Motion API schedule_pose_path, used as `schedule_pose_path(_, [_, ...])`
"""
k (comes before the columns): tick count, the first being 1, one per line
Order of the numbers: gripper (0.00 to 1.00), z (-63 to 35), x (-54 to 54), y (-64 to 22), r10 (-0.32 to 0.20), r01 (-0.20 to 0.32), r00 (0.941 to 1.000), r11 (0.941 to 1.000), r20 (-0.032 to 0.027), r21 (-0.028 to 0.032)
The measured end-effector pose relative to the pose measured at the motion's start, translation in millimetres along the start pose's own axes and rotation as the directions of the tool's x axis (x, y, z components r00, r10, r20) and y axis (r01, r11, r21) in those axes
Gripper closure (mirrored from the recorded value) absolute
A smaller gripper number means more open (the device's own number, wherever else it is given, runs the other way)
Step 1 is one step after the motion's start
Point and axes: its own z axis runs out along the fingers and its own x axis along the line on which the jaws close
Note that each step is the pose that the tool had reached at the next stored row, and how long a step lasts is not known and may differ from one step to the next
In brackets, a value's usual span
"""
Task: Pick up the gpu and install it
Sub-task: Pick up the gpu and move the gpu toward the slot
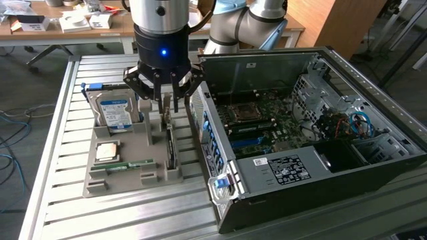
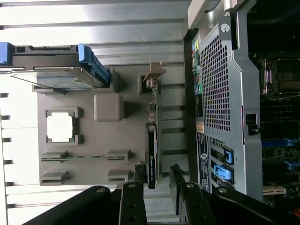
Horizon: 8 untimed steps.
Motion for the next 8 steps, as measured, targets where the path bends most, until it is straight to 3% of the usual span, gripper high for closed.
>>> schedule_pose_path(8, [0.64, 0.2, 0.0, 0.0, 0.0, 0.0, 1.0, 1.0, 0.0, -0.0005])
